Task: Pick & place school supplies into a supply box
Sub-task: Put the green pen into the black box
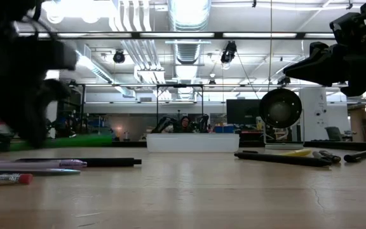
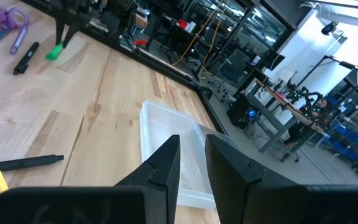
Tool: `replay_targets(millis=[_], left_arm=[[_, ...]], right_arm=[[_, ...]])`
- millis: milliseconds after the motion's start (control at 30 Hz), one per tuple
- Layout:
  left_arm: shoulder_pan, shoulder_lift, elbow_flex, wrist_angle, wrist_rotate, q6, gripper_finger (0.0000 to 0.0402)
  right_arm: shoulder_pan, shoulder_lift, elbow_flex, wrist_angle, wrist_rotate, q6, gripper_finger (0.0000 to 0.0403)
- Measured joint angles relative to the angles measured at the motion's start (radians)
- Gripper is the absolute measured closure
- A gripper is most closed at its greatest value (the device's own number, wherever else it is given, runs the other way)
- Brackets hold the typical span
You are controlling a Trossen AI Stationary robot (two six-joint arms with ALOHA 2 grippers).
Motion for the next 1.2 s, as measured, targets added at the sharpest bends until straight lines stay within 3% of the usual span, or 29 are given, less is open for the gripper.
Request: replay_targets(millis=[267,500,767,1067,1200], left_arm=[[0.070,-0.001,0.179,-0.161,-0.197,0.167,0.0394],[0.198,-0.002,0.275,-0.145,-0.226,0.444,0.0394],[0.339,0.021,0.252,0.157,-0.232,0.692,0.0394],[0.425,0.247,0.335,0.259,-0.220,0.857,0.0395],[0.437,0.368,0.446,0.222,-0.310,0.914,0.0395]], right_arm=[[0.000,0.000,0.000,0.000,0.000,0.000,0.0335],[0.000,0.000,0.000,0.000,0.000,0.001,0.0335],[0.000,0.000,0.000,0.000,0.000,0.001,0.0335],[0.000,0.000,0.000,-0.004,-0.001,0.000,0.0335],[0.000,0.000,0.000,-0.004,-0.001,0.001,0.0335]])
